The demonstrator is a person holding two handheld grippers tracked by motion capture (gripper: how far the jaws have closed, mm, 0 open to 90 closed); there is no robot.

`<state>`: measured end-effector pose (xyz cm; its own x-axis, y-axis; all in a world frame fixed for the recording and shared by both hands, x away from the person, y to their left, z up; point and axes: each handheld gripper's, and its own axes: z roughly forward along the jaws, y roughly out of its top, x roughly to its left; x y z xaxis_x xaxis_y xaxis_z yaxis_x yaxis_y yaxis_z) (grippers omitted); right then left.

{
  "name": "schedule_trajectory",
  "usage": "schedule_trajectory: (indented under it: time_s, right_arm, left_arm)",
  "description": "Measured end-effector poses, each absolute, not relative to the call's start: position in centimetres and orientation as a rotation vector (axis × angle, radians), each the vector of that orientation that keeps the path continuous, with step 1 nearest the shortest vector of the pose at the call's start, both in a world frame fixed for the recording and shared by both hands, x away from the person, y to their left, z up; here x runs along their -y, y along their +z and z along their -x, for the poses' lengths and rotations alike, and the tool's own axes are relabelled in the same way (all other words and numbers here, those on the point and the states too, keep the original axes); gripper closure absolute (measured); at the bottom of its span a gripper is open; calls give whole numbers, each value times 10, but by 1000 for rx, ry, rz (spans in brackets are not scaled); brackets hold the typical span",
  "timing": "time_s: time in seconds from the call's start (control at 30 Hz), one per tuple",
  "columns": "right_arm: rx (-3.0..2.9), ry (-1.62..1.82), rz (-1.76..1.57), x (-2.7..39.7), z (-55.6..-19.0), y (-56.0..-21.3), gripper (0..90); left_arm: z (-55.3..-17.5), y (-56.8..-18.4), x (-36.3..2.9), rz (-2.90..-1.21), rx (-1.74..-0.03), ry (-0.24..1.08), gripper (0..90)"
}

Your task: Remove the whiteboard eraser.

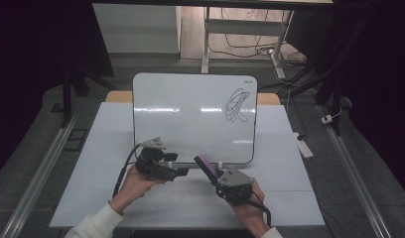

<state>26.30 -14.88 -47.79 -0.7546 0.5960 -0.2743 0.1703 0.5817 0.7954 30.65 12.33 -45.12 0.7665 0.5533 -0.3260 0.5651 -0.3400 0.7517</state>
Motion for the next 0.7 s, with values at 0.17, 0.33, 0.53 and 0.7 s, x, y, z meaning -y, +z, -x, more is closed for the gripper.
schedule_trajectory:
  time_s: [0.17, 0.33, 0.53, 0.7]
  right_arm:
    - [-2291, 1064, -587, 147, -261, -478, 662]
    - [-2288, 1064, -581, 147, -260, -478, 662]
    - [-2288, 1054, -562, 145, -259, -479, 662]
    - [-2288, 1052, -543, 143, -257, -480, 662]
  left_arm:
    - [-312, -451, -113, -2026, -826, -31, 244]
    - [-315, -452, -107, -2039, -817, -38, 244]
    - [-319, -452, -101, -2044, -807, -52, 245]
    - [-322, -452, -96, -2046, -792, -72, 255]
